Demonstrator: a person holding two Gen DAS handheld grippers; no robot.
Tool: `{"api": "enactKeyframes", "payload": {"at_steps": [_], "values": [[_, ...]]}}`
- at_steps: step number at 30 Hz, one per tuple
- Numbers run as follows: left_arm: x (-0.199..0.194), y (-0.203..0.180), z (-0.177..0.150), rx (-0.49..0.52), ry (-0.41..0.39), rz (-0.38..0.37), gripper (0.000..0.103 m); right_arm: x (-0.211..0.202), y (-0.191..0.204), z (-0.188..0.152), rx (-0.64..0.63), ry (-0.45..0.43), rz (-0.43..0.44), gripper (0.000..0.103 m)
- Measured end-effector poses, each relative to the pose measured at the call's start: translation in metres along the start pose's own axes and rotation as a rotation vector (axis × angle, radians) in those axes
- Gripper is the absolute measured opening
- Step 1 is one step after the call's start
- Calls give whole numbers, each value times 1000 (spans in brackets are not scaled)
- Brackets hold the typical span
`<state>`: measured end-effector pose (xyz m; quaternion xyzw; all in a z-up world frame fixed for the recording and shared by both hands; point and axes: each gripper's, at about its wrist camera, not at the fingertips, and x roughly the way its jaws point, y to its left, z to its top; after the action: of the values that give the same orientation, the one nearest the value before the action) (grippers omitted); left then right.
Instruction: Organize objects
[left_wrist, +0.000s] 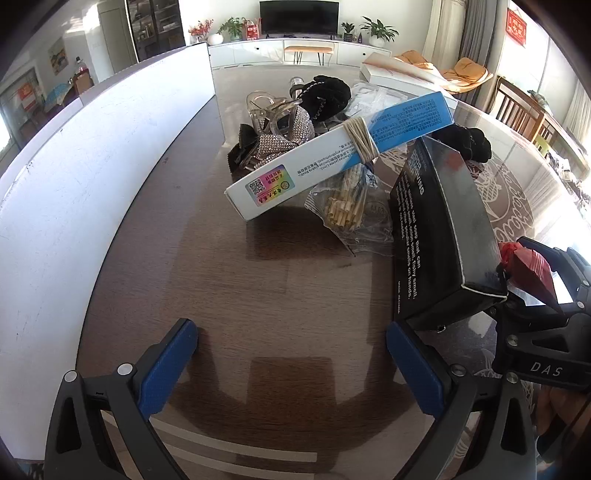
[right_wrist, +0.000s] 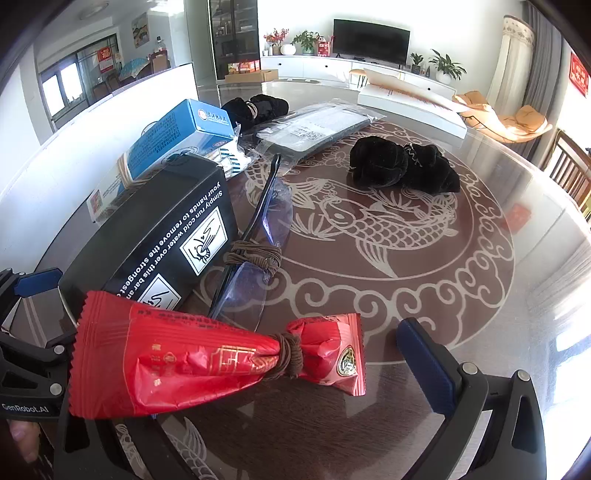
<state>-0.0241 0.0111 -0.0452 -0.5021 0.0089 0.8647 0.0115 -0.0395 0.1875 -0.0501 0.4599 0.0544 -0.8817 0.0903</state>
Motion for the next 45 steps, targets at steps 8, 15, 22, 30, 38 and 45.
{"api": "enactKeyframes", "payload": {"at_steps": [8,15,22,30,38,45], "values": [[-1,0,1,-1,0,0,103,1,-1,0,-1,-1,0,103],[-1,0,0,-1,-1,-1,103,1,-1,-1,-3,-3,0,103],[-1,0,0,-2,-2,-2,103,1,-1,-1,-3,-3,0,103],[-2,-1,-1,-2,-3,-2,103,1,-1,-2,-3,-3,0,103],[-2,-1,-2,-2,-4,-3,103,1,-1,-2,-4,-4,0,103],[-2,-1,-3,-3,-4,-4,103,1,-2,-2,-4,-4,0,103]]}}
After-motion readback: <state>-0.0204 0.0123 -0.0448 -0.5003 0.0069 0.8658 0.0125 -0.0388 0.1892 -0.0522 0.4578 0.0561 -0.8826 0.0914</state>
